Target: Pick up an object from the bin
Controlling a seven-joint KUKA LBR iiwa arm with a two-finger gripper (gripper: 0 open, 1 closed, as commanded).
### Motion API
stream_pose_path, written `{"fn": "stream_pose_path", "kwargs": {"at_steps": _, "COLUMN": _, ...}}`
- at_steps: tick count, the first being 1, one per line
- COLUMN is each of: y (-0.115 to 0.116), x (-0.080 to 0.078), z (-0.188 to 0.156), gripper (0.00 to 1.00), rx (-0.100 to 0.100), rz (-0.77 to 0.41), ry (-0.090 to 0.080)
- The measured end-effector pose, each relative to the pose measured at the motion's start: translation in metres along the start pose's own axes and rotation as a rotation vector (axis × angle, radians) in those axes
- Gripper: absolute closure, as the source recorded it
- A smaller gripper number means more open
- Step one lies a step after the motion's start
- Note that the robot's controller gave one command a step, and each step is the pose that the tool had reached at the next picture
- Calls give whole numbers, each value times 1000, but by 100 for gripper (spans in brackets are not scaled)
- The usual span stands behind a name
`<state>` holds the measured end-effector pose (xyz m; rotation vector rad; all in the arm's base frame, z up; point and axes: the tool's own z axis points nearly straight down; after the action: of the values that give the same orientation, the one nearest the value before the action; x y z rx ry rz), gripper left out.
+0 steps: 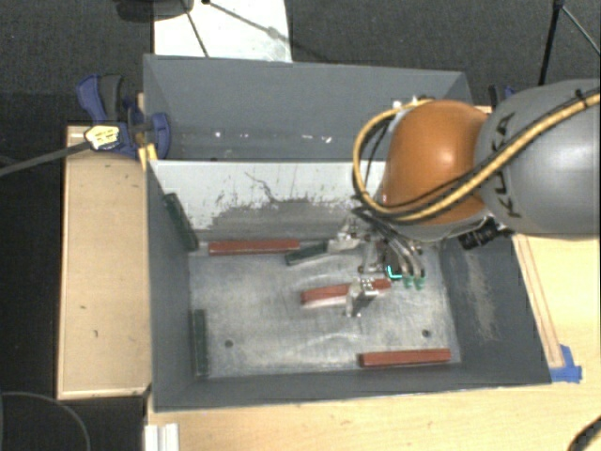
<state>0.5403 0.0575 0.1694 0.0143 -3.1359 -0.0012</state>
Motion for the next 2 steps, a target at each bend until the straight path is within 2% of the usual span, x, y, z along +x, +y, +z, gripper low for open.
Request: {"fn": "stream_pose_path", "kwargs": {"at_steps": 2, "y": 0, "x": -5, "z": 1, "gripper": 0, "rx": -1, "rz": 0, "ry": -14}}
